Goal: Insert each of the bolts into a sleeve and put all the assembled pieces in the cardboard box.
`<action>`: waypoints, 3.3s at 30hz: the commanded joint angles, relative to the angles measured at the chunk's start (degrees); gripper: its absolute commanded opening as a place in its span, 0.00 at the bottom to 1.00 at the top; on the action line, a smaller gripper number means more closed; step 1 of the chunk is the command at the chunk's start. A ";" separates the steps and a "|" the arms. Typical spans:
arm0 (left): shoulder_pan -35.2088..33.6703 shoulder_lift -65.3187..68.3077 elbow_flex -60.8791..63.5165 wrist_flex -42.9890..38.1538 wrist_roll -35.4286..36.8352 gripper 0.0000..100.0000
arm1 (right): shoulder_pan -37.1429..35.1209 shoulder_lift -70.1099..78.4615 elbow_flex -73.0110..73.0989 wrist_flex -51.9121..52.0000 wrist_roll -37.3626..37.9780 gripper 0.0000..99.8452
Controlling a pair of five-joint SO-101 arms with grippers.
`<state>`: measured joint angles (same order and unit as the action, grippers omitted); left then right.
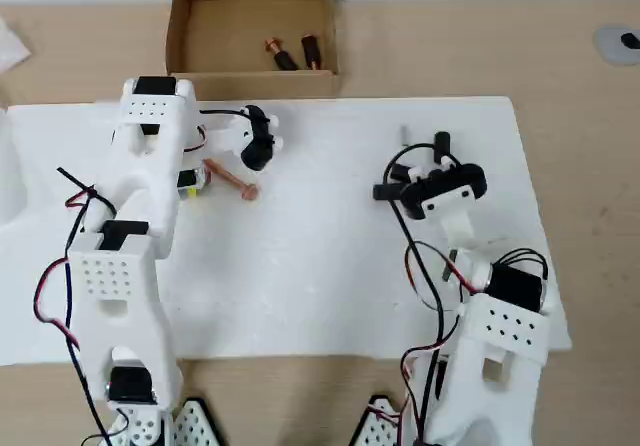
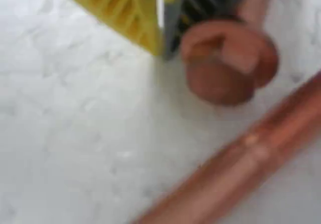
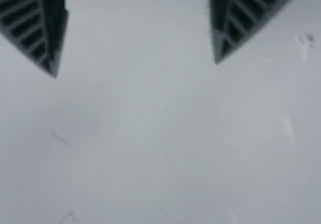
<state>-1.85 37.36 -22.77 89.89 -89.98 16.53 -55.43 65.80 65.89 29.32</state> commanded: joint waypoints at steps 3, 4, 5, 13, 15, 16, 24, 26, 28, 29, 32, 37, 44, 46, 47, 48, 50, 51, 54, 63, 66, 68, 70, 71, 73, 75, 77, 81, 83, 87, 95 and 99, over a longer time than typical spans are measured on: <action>-2.20 -2.42 -11.60 8.35 -0.26 0.01 | 0.13 -0.84 -1.36 -0.88 -0.62 0.24; -2.02 -2.77 -13.80 9.93 -0.26 0.01 | 0.13 -0.84 -1.36 -0.88 -0.62 0.24; -1.93 -3.21 -15.21 10.55 -0.18 0.01 | 0.13 -0.84 -1.36 -0.88 -0.70 0.24; -0.97 -5.32 -17.14 10.55 5.01 0.01 | 0.13 -0.84 -1.36 -0.88 -2.02 0.24; -0.44 -4.79 -17.23 10.37 5.71 0.01 | 0.13 -0.84 -1.36 -0.97 -1.85 0.24; 0.09 -4.26 -17.32 10.20 6.33 0.03 | 0.13 -0.84 -1.36 -0.97 -1.85 0.24; 0.44 -0.04 -17.67 6.33 5.45 0.26 | 0.13 -0.84 -1.27 -0.88 -1.67 0.24; 0.09 0.92 -18.46 5.45 5.54 0.26 | 0.22 -0.84 -1.27 -0.88 -1.67 0.24; -0.53 2.42 -19.43 4.40 5.27 0.25 | 0.22 -0.84 -1.27 -0.88 -1.67 0.24; -0.79 3.47 -20.13 3.60 5.36 0.25 | 0.31 -0.84 -1.27 -0.88 -1.67 0.24; -1.67 6.81 -22.15 1.41 5.36 0.25 | 0.31 -0.84 -1.27 -0.88 -1.67 0.24; -1.93 12.62 -26.90 0.97 5.19 0.21 | 0.31 -0.84 -1.27 -0.88 -1.67 0.24; -2.81 18.33 -30.15 1.14 5.54 0.02 | 0.31 -0.84 -1.45 -0.88 -1.76 0.24; -2.81 18.51 -29.71 1.49 5.63 0.01 | 0.31 -0.84 -1.45 -0.88 -1.85 0.24; -2.81 18.51 -30.15 2.73 5.98 0.01 | 0.22 -0.84 -1.45 -0.97 -1.93 0.24; -2.81 18.51 -30.59 3.96 5.98 0.01 | 0.22 -0.84 -1.45 -0.97 -1.93 0.24; -2.55 18.51 -32.97 6.24 6.33 0.01 | 0.22 -0.84 -1.36 -0.97 -2.11 0.24; -2.55 18.51 -34.64 7.56 6.33 0.01 | 0.13 -0.84 -1.36 -0.97 -2.11 0.24; -2.64 18.51 -40.18 10.55 7.82 0.01 | 0.13 -0.84 -1.45 -0.97 -2.11 0.24; -0.97 8.92 -44.22 10.64 24.88 0.01 | -6.29 -0.22 -1.71 -3.43 -6.51 0.24; 0.70 2.42 -38.33 10.64 33.23 0.01 | -10.24 1.36 -5.58 -3.69 -11.60 0.24; 1.49 -3.30 -34.46 10.64 40.88 0.01 | -11.30 3.65 -9.80 -3.78 -15.91 0.24; 1.76 -9.01 -29.36 10.64 48.18 0.01 | -12.00 7.52 -14.81 -3.78 -18.29 0.24; 1.76 -12.09 -26.73 10.64 51.96 0.01 | -12.44 9.98 -17.54 -3.60 -19.08 0.24; 1.67 -18.15 -20.75 10.64 59.52 0.01 | -13.58 16.40 -23.08 -3.25 -20.40 0.24; 1.58 -23.43 -13.71 10.64 64.97 0.01 | -14.64 24.57 -29.14 -2.55 -23.12 0.24; 1.67 -28.09 -7.30 10.46 70.33 0.01 | -14.81 33.89 -36.44 -2.02 -25.23 0.24; 1.32 -34.59 2.11 10.46 78.86 0.01 | -14.73 51.91 -55.78 4.66 -25.49 0.24; 1.32 -36.70 6.15 10.11 81.76 0.01 | -14.73 59.30 -66.59 9.49 -23.91 0.24; -0.09 -40.22 14.51 5.71 83.69 0.01 | -13.32 70.73 -87.16 18.55 -23.12 0.24; -2.46 -48.31 28.13 -0.79 83.52 0.01 | -9.71 88.04 -107.74 27.60 -23.56 0.24; -2.64 -52.26 29.63 -1.76 82.55 0.01 | -8.84 93.76 -110.55 28.84 -23.47 0.24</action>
<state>-3.43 -10.11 6.77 89.01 -6.64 6.68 36.70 -40.57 93.85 5.67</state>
